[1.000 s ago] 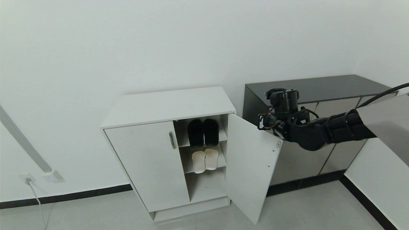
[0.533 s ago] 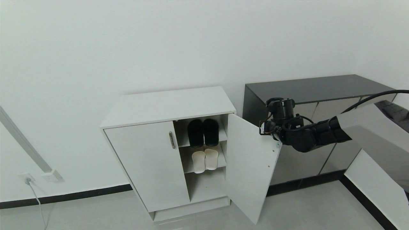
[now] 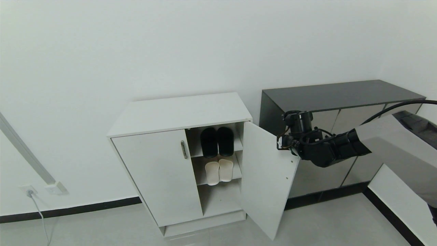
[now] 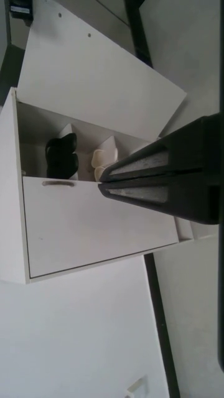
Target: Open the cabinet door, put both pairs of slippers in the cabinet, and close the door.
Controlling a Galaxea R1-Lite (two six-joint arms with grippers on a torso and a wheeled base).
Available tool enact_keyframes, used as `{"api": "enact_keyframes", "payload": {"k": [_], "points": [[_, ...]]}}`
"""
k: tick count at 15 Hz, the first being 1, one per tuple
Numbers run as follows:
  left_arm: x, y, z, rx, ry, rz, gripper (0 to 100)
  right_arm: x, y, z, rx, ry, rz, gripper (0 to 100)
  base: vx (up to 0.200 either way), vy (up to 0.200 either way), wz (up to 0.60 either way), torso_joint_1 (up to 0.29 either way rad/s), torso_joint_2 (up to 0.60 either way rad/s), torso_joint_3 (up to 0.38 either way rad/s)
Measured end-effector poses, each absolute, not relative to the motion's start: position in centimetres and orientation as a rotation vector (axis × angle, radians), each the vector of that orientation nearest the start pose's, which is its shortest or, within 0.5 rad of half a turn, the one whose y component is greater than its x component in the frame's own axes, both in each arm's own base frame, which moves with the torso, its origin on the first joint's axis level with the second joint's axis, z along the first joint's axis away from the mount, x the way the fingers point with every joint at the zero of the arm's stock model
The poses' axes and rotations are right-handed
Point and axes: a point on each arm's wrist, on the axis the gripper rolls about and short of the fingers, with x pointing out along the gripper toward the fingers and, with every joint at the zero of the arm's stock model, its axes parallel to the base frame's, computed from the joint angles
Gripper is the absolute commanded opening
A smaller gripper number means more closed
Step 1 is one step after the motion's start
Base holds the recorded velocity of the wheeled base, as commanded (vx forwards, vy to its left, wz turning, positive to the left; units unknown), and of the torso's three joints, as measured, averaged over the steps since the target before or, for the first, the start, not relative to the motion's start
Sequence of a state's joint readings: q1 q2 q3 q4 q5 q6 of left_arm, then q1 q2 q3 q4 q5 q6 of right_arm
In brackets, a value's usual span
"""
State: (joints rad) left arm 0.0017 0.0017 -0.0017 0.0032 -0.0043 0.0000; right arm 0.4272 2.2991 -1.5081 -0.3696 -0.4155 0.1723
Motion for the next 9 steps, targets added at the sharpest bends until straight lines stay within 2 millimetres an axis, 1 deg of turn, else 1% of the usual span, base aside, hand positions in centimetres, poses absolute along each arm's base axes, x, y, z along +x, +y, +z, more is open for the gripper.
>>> {"api": "enact_keyframes", "payload": {"k": [5, 9], "points": [[-2.3, 0.0, 7.6, 0.000, 0.003, -0.003, 0, 41.7, 20.0, 10.2, -0.017, 0.415, 0.014, 0, 0.000, 0.000, 0.00, 0.000, 0.00, 0.000], [-2.3, 0.0, 7.6, 0.000, 0.003, -0.004, 0, 39.6, 22.6, 9.9, -0.014, 0.435, 0.077, 0, 0.000, 0.000, 0.00, 0.000, 0.00, 0.000]]}}
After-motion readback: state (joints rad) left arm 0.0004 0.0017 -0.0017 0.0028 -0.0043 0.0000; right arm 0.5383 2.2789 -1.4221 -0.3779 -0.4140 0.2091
